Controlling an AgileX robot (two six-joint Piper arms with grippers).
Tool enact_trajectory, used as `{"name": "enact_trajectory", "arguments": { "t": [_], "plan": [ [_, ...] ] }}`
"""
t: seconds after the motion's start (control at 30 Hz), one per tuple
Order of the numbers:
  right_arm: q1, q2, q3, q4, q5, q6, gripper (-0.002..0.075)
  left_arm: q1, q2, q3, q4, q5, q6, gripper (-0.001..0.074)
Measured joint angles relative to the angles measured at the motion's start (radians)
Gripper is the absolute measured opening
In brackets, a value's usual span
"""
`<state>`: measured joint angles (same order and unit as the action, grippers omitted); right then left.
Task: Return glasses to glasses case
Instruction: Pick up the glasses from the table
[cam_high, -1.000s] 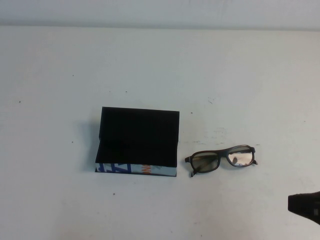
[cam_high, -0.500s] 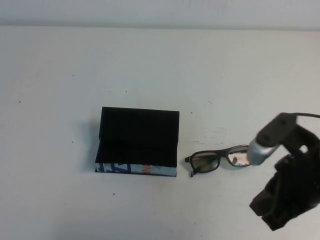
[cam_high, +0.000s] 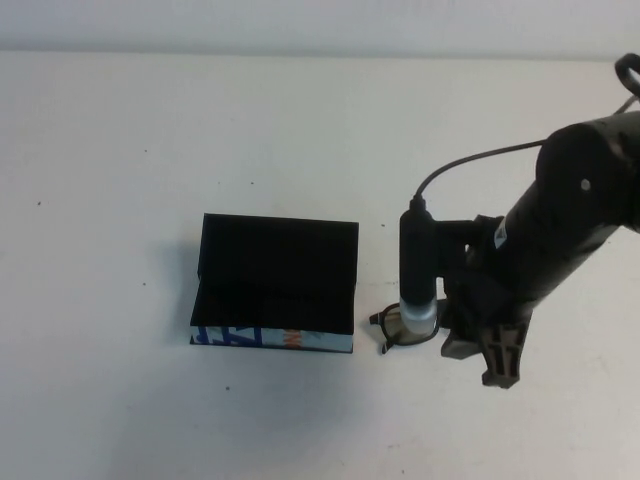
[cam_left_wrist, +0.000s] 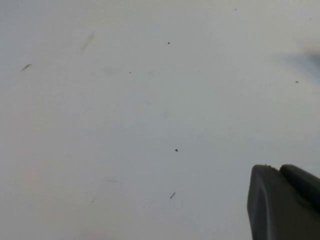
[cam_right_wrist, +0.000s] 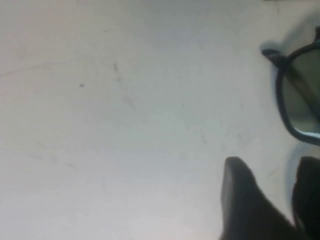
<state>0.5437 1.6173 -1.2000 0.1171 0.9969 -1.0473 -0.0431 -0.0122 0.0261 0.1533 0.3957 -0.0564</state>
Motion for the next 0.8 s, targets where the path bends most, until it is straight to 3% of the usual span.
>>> {"name": "enact_trajectory", "arguments": {
  "t": [0.1,0.2,0.47,0.8],
  "plan": [
    [-0.025,0.054,-0.04,-0.006,-0.025,-0.115,0.027,0.0,0.0,0.0,0.0,0.0,0.0,-0.0004],
    [-0.055,0.114,-0.086,-0.021,-0.038,-0.186,0.0312,0.0,0.0,0.0,0.0,0.0,0.0,-0.0004],
    [-0.084,0.281,-0.229,-0.095,-0.022,-0.267,0.0329,0.0,0.0,0.0,0.0,0.0,0.0,-0.0004],
    [-0.084,0.345,-0.258,-0.085,-0.013,-0.3,0.0329,0.0,0.0,0.0,0.0,0.0,0.0,-0.0004]
  ]
}}
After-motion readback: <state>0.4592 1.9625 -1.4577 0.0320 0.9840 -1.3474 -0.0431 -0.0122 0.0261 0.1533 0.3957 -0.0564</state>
